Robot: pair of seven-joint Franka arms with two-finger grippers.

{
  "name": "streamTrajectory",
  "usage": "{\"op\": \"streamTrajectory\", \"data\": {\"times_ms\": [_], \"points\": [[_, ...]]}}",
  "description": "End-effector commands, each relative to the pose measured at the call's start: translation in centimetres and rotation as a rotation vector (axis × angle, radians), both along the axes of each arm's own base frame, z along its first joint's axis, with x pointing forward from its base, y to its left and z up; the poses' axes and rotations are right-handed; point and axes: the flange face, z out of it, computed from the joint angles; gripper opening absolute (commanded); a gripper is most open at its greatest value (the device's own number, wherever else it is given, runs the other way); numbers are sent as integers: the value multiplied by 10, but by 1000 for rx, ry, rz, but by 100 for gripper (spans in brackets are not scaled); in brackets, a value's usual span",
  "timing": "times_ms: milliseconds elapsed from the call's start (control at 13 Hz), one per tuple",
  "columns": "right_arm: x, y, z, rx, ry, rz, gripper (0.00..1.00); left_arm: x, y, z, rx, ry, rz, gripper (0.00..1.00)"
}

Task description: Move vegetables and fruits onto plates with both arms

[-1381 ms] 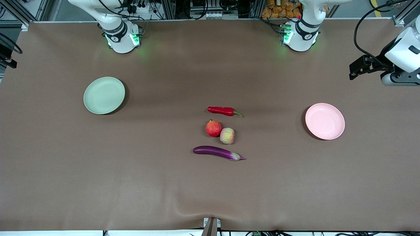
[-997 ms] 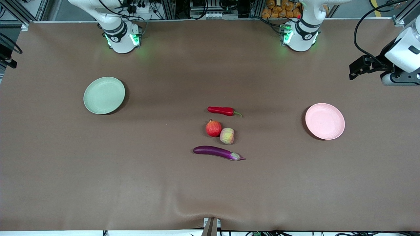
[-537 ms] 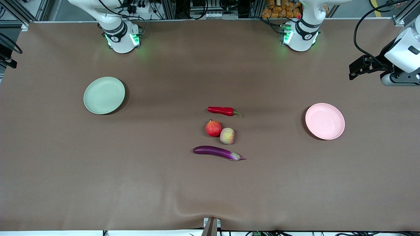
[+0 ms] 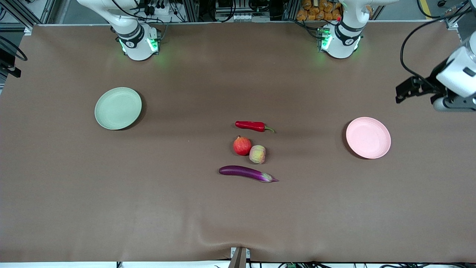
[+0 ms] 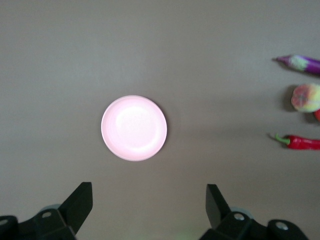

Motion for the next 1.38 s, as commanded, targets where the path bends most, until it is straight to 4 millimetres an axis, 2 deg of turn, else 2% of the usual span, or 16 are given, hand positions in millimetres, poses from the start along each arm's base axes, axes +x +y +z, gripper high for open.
{"op": "streamTrajectory", "data": {"times_ms": [0, 77, 307, 383, 537, 767, 1304], "points": [[0, 2, 4, 9, 1, 15, 100, 31, -3, 2, -17, -20, 11, 100], [1, 2, 2, 9, 4, 15, 100, 37, -5, -1, -20, -34, 17, 100], [1, 5, 0, 13, 14, 22, 100, 60, -30, -21, -42, -86, 131, 100], [3, 5, -5, 12, 22, 23, 100, 60, -44, -18, -47, -99, 148, 100], [20, 9, -28, 16, 57, 34, 100, 61, -71, -26, -53, -95, 215, 100], [24, 12, -32, 14, 67, 38, 100, 55, -116, -29, -68, -100, 354, 100], [24, 11, -32, 13, 67, 37, 100, 21, -214, -38, -49, -84, 409, 100]]}}
